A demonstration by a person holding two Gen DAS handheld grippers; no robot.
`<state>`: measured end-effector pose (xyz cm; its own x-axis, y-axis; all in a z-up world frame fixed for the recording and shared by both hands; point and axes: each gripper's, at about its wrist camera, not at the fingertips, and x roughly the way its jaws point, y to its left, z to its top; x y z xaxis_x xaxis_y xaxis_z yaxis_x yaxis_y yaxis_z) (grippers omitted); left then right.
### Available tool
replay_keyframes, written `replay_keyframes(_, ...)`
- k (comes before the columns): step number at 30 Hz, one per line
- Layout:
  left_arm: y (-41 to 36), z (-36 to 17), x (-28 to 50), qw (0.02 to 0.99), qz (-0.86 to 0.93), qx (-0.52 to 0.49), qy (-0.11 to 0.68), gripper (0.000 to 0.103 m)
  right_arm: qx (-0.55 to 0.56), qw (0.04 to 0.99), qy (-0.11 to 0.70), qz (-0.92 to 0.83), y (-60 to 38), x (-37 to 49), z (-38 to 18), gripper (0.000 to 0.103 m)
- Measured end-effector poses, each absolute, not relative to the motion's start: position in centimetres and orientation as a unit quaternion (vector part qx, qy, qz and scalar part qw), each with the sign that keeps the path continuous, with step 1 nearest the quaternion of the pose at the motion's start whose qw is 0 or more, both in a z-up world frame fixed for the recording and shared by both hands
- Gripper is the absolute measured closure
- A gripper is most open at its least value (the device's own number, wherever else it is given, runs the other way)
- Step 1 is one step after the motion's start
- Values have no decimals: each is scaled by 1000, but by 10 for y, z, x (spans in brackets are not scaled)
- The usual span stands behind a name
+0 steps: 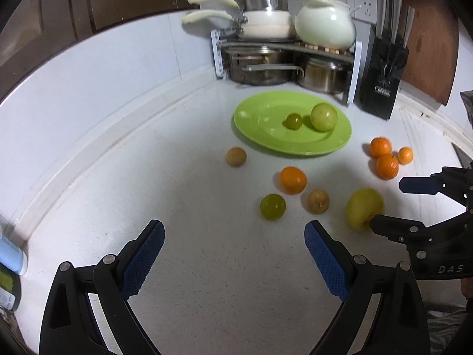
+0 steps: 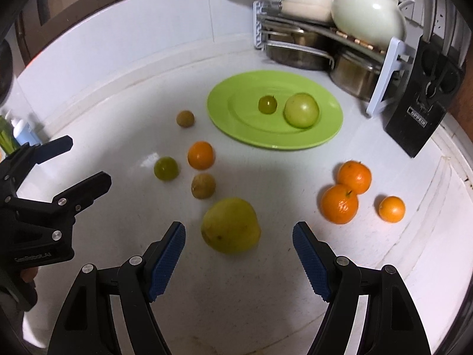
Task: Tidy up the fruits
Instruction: 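Grasp a green lime with the left gripper while the right gripper grasps the yellow pomelo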
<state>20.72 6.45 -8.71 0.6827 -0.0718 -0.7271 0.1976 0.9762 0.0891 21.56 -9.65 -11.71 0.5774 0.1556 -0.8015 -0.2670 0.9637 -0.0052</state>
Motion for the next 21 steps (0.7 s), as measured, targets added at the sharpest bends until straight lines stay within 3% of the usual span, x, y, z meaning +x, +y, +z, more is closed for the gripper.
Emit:
replay_keyframes(12, 53, -115, 233, 900, -99, 83, 416, 17, -47, 867, 481, 125, -96, 230, -142, 28)
replay_keyframes(21, 44, -125, 257, 895, -111, 66, 427, 36, -38, 866, 480, 138, -95, 237, -146, 38)
